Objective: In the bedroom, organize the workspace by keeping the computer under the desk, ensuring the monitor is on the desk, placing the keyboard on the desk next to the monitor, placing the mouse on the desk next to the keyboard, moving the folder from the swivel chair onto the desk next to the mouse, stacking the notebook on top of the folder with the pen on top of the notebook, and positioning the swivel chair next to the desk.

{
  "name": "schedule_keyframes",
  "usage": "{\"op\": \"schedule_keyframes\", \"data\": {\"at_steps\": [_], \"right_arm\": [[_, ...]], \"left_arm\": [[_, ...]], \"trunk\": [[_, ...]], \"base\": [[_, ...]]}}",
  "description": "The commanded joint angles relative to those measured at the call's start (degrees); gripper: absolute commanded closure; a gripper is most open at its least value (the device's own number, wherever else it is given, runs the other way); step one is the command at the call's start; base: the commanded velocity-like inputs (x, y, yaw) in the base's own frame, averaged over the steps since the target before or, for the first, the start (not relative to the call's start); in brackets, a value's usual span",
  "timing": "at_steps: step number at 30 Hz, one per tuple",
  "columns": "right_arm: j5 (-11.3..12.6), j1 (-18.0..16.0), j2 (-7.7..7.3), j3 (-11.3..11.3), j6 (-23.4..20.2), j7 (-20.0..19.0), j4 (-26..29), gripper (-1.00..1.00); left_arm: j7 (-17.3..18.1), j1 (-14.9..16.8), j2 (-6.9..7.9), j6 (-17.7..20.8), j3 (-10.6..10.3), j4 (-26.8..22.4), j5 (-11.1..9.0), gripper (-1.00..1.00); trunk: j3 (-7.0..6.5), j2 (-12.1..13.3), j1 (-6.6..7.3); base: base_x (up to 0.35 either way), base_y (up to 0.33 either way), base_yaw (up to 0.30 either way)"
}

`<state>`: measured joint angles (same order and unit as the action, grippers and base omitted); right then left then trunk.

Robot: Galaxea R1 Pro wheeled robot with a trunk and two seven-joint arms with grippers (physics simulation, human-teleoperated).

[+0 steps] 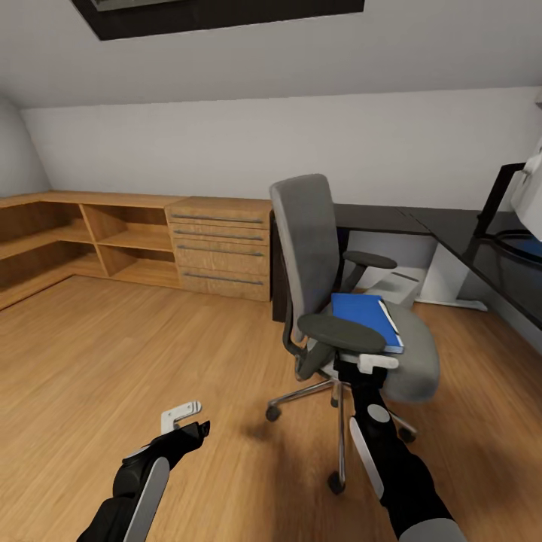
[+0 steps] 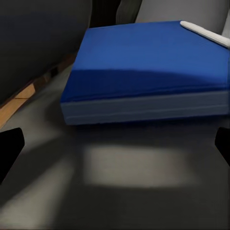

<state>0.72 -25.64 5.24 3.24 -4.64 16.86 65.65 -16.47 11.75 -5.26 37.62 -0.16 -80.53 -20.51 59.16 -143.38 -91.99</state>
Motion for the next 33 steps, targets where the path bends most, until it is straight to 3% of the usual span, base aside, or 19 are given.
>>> {"op": "schedule_keyframes", "data": {"at_steps": [1,20,25,27,28,33], "right_arm": [[0.1,0.0,-0.04,0.1,-0.4,0.4,0.1,-1.00],[0.1,0.0,-0.40,-0.3,-0.2,0.3,0.1,-1.00],[0.3,0.0,-0.78,-1.3,-0.1,0.1,0.0,-1.00],[0.3,0.0,-0.95,-2.8,-0.2,-0.1,0.0,-1.00],[0.7,0.0,-0.99,-6.1,-0.2,-0.2,0.0,-1.00],[5.9,0.0,-1.00,-15.2,-0.2,-0.3,0.3,-1.00]], "left_arm": [[-0.5,0.0,-0.01,0.2,0.0,-0.1,-0.6,-1.00],[-0.7,0.0,0.01,0.2,0.0,-0.1,-0.6,-1.00],[-0.8,0.0,0.07,0.1,0.1,-0.1,-0.6,-1.00],[-0.8,0.0,0.09,0.1,0.1,-0.1,-0.6,-1.00],[-0.8,0.0,0.13,-0.2,0.2,-0.1,-0.5,-1.00],[-0.8,0.0,0.16,-2.7,0.2,-0.1,-0.5,-1.00]], "trunk": [[0.05,0.0,0.01],[-0.76,0.0,0.01],[-0.81,0.0,0.01],[-0.81,0.0,0.01],[-0.81,0.0,0.01],[-0.81,0.0,0.01]], "base": [[0.000,0.001,-0.013],[0.000,0.000,-0.205],[0.000,0.000,-0.256],[0.000,0.000,-0.175],[0.000,0.000,-0.070],[0.000,0.000,-0.022]]}}
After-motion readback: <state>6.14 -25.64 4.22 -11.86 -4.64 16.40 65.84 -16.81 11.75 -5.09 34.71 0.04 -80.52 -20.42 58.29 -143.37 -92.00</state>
